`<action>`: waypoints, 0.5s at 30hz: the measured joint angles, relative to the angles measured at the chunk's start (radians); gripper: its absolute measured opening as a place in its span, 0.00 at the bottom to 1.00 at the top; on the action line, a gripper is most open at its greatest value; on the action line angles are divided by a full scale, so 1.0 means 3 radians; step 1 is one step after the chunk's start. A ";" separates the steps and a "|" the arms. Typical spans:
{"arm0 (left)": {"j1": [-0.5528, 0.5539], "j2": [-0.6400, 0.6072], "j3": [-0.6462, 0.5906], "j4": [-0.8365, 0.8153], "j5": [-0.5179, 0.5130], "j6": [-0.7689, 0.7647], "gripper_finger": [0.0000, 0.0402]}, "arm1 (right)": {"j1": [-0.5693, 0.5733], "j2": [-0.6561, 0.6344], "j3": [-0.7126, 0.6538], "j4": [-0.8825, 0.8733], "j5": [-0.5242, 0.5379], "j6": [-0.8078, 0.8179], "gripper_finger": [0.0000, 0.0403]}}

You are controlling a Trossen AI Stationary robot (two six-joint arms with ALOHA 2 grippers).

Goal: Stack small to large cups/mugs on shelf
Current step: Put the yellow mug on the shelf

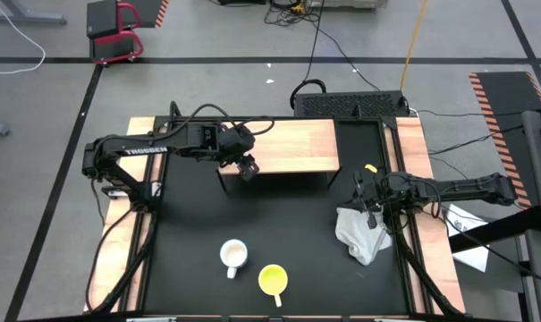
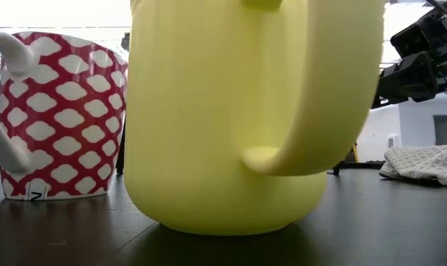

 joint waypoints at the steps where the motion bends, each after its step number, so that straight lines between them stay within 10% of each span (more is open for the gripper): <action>1: 0.0000 0.0000 0.0000 0.0000 0.0000 0.0000 0.58 | 0.0001 0.0000 0.0000 0.0000 0.0000 0.0000 0.00; 15: 0.0000 -0.0001 0.0002 -0.0001 0.0000 0.0026 0.56 | 0.0000 0.0000 0.0000 0.0000 0.0000 0.0000 0.00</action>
